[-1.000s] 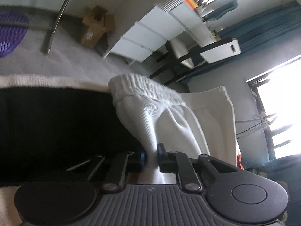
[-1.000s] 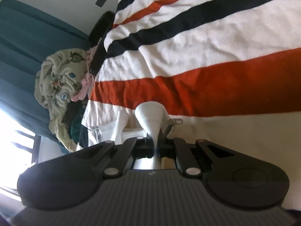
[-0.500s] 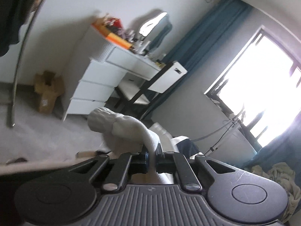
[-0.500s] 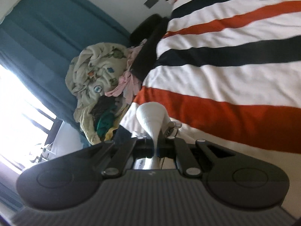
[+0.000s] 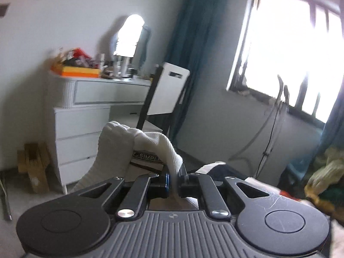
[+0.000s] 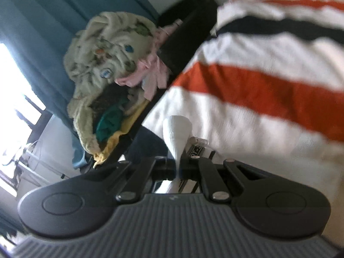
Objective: Fold clothes
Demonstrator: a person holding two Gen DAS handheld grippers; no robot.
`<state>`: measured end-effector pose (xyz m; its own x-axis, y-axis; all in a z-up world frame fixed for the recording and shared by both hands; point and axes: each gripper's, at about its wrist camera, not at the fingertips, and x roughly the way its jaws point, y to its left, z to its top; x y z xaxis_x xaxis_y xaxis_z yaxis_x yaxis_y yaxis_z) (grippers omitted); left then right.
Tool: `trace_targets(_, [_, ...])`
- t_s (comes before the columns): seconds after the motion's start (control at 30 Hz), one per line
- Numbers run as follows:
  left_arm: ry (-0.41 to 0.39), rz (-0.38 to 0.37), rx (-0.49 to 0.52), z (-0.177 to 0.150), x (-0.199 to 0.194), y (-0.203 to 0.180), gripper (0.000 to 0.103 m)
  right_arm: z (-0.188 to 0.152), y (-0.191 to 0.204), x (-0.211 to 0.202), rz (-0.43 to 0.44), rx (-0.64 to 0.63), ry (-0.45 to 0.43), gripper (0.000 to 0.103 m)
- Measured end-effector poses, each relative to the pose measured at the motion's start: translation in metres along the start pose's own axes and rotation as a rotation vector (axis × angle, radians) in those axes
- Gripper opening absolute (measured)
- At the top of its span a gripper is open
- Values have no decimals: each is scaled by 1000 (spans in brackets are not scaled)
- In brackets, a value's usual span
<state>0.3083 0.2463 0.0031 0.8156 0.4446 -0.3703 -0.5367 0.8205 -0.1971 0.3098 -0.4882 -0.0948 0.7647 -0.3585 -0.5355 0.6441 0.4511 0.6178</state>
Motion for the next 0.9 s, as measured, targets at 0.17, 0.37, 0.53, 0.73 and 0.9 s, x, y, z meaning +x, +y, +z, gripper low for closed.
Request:
trace_targets(0.17, [75,20,81,-9,60,-25,10,-14,7,30,-39,-74,26,7])
trace_targets(0.37, [146,36,114,-19,85,-29,16,-10,13,28,-3,-132,111,26])
trace_targets(0.53, [119,-16,90,-13,29,-5,59,-17,25,2,92,-205,176,78])
trace_targets(0.73, [119,-123,44,-18,-63,4,74,-30,7,-73,184,-182,200,78])
trace_targets(0.9, [173,-242,-30,-30,-145,25,75,-38,-18,-140,234,-163,229,79])
